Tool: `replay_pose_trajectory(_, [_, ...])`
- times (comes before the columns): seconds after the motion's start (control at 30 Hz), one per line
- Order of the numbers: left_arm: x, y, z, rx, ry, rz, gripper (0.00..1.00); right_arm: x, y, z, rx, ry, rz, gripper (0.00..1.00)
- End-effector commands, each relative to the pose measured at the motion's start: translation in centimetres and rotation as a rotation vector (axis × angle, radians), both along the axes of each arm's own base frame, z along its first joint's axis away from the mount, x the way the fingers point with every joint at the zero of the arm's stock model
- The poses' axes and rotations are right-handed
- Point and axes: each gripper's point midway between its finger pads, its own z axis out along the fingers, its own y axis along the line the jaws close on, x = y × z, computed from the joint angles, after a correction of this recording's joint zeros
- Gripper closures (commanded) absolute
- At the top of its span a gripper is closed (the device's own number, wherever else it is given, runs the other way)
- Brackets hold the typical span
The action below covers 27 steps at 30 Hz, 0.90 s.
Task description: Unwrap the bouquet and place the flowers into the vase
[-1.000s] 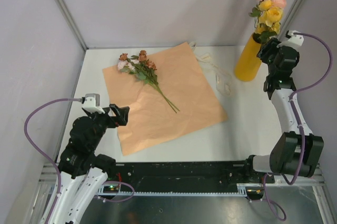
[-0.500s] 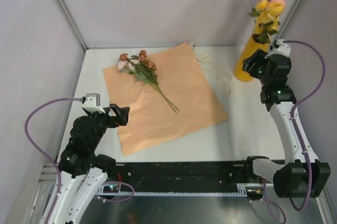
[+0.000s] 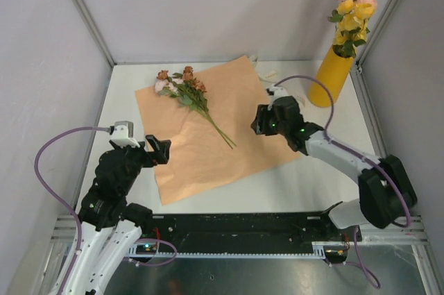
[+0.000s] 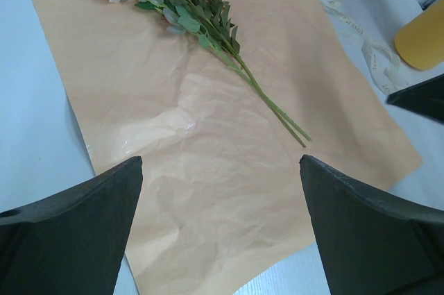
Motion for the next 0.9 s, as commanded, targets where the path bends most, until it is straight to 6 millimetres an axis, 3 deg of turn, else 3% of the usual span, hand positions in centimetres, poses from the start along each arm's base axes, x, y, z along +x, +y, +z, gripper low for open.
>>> replay_pose_trajectory(0.0, [0.1, 0.2, 1.4, -0.013, -0.025, 0.011, 0.0, 1.5, 5.9, 0.5, 0.07, -0.075, 0.087, 0.52])
replay_pose_trajectory(0.2, [-0.1, 0.4, 1.7, -0.015, -0.045, 0.021, 0.0, 1.2, 12.5, -3.0, 0.036, -0.006, 0.2, 0.56])
replay_pose_trajectory(0.4, [-0.2, 0.3, 2.0, -0.014, -0.053, 0.012, 0.0, 0.9, 15.9, -4.8, 0.036, 0.021, 0.257, 0.61])
replay_pose_trajectory(0.57, [-0.3, 0.2, 2.1, -0.019, -0.059, 0.002, 0.0, 1.4, 16.1, -7.3, -0.023, 0.035, 0.242, 0.62])
replay_pose_trajectory(0.87, [-0.6, -0.2, 2.4, -0.026, -0.069, -0.022, 0.0, 1.8, 15.0, -9.8, -0.131, 0.031, 0.207, 0.62])
